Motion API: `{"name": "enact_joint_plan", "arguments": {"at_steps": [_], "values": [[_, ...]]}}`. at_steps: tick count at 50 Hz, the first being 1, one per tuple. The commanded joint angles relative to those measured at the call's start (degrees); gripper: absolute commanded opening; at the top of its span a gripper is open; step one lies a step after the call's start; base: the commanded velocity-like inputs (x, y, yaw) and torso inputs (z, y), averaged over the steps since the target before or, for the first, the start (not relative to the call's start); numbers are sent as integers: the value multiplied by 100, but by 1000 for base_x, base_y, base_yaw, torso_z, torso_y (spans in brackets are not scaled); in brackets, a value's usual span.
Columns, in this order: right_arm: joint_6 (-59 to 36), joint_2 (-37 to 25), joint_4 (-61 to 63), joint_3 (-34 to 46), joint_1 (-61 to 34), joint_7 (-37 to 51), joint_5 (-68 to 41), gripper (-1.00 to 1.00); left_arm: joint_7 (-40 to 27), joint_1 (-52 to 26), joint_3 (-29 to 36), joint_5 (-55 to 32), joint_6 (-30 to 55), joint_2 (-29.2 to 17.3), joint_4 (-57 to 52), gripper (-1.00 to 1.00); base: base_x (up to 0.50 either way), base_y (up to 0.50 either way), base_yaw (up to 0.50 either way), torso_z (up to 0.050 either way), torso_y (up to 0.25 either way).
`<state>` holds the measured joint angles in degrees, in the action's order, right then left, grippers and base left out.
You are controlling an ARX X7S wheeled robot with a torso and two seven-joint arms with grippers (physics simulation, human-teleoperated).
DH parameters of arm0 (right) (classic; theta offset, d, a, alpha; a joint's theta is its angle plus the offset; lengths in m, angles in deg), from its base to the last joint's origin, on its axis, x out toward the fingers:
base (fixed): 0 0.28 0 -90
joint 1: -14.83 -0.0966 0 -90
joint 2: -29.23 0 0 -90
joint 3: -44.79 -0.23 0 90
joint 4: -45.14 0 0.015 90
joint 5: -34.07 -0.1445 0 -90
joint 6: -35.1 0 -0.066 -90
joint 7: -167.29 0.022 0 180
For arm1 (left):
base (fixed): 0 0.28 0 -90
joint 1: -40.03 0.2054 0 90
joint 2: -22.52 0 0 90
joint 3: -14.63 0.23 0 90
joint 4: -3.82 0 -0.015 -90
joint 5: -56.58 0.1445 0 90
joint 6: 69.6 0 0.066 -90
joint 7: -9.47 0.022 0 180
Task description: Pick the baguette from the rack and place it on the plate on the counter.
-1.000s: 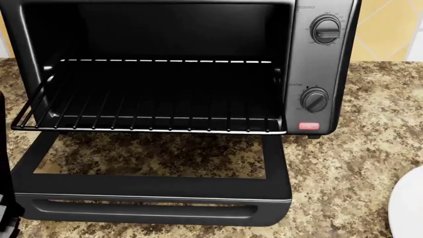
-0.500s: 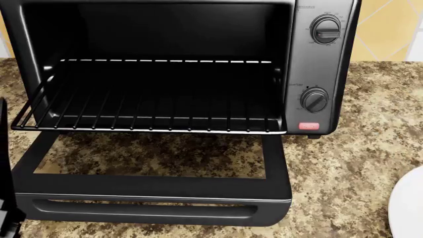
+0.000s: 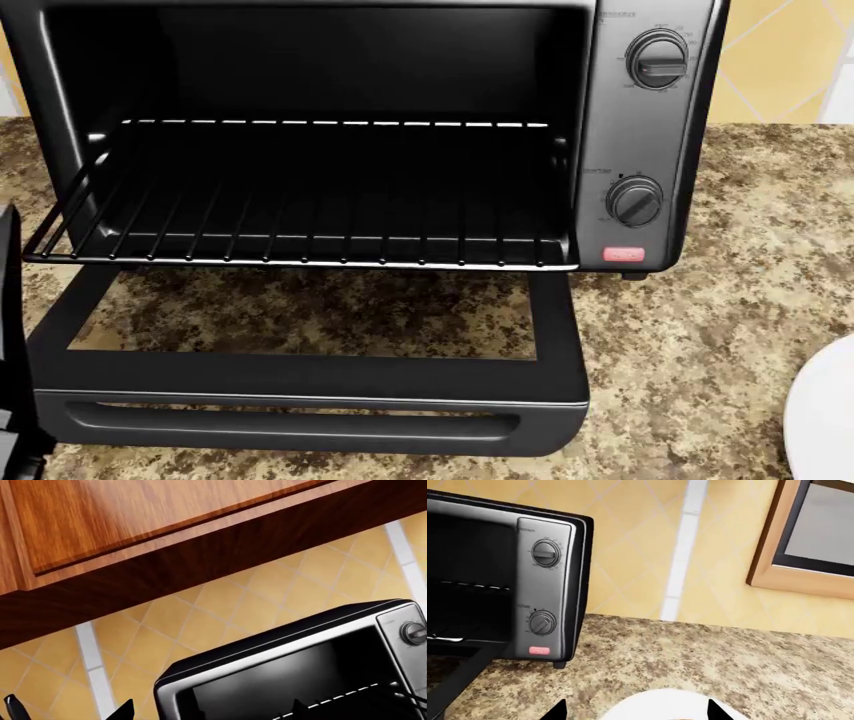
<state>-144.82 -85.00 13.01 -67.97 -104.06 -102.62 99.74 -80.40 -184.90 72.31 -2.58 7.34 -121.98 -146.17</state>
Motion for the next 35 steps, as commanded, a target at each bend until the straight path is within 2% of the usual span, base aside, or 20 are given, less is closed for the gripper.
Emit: {"name": "enact_joint_plan", "arguments": {"at_steps": [1,5,9,10,11,12,15,25,28,31,35], "values": [[-6,250,213,1173,-569,-9,703,100,-6,1,50,28,-41,29,0,100,0,0,0,0,0],[-5,621,213,2164,-841,-9,1574,100,-6,2,30,10,-36,40,0,100,0,0,0,0,0],[1,898,213,2749,-927,-9,2103,100,-5,1,-7,-33,-20,68,0,100,0,0,0,0,0],[174,1225,213,2996,-911,-9,2425,100,-5,0,-22,-46,-12,80,0,100,0,0,0,0,0],[1034,2084,213,2833,-816,-9,2838,100,-5,0,-40,-58,-9,85,0,100,0,0,0,0,0],[1280,2418,213,2929,-837,-9,2940,100,-5,-1,-68,-77,1,93,0,100,0,0,0,0,0],[1059,2420,213,3422,-842,-9,3294,100,-4,0,-73,-94,-2,122,0,100,0,0,0,0,0],[647,2421,213,4448,-924,-9,4120,100,-4,-1,-42,-92,-1,135,0,100,0,0,0,0,0],[626,2421,213,4518,-965,-9,4188,100,-4,-2,-39,-88,2,133,0,100,0,0,0,0,0],[428,2421,213,5053,-928,-9,4619,100,-5,-1,-41,-87,3,130,0,100,0,0,0,0,0],[302,2421,213,5382,-875,-9,4893,100,-5,-2,-23,-97,-2,158,0,100,0,0,0,0,0]]}}
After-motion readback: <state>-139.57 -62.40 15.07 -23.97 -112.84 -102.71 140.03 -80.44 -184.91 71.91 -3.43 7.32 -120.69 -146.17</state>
